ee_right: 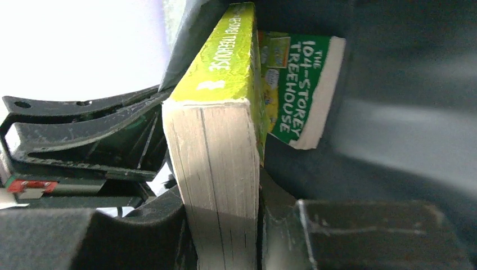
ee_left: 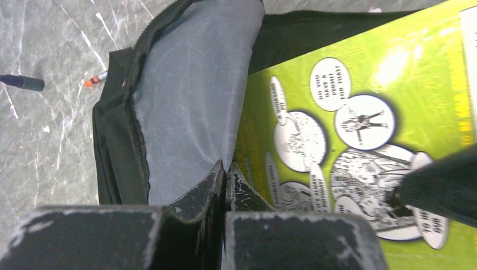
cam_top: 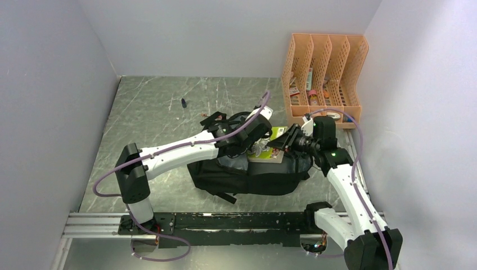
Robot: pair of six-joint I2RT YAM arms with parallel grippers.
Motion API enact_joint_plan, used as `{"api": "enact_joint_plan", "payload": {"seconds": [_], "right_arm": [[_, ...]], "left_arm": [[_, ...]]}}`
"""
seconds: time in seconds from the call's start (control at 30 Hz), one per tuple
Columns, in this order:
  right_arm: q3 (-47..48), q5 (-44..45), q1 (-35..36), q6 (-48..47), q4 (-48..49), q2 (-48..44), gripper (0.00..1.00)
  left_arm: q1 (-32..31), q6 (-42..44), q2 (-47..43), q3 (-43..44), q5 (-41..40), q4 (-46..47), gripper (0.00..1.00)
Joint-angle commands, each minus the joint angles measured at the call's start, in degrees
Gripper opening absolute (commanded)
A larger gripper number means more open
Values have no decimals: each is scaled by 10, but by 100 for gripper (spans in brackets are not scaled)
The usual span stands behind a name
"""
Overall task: Pack the student bag
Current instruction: Place the book in the student bag.
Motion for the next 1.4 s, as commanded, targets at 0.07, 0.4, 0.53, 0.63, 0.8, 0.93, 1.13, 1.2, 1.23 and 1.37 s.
{"api": "enact_joint_plan", "payload": {"seconds": [0.07,0.4,0.53,0.63,0.8,0.93,1.13,1.2,1.23,1.37], "right_arm": [[-66,-103,-2,135,253,-5,0],[-67,-14,84,137,364,83,0],[-44,6,153,127,403,154,0],[-41,9,183,139,448,193,0],[-56,32,218,153,514,242,0],[-74,62,239,158,567,279,0],[-87,97,246,130,574,329,3],[-85,105,247,120,558,338,10],[-82,110,247,113,548,342,14],[-72,143,249,85,489,338,33]], "left_arm": [[5,4,-49,22,9,66,5],[5,12,-51,39,30,68,5],[5,13,-56,38,28,68,5],[6,13,-61,35,22,66,5],[6,7,-68,24,21,68,5],[6,2,-67,20,24,65,5],[6,-1,-76,5,20,68,5],[6,-1,-78,-3,18,69,5],[6,-2,-78,-5,17,70,5],[5,-5,-78,-14,16,69,5]]}}
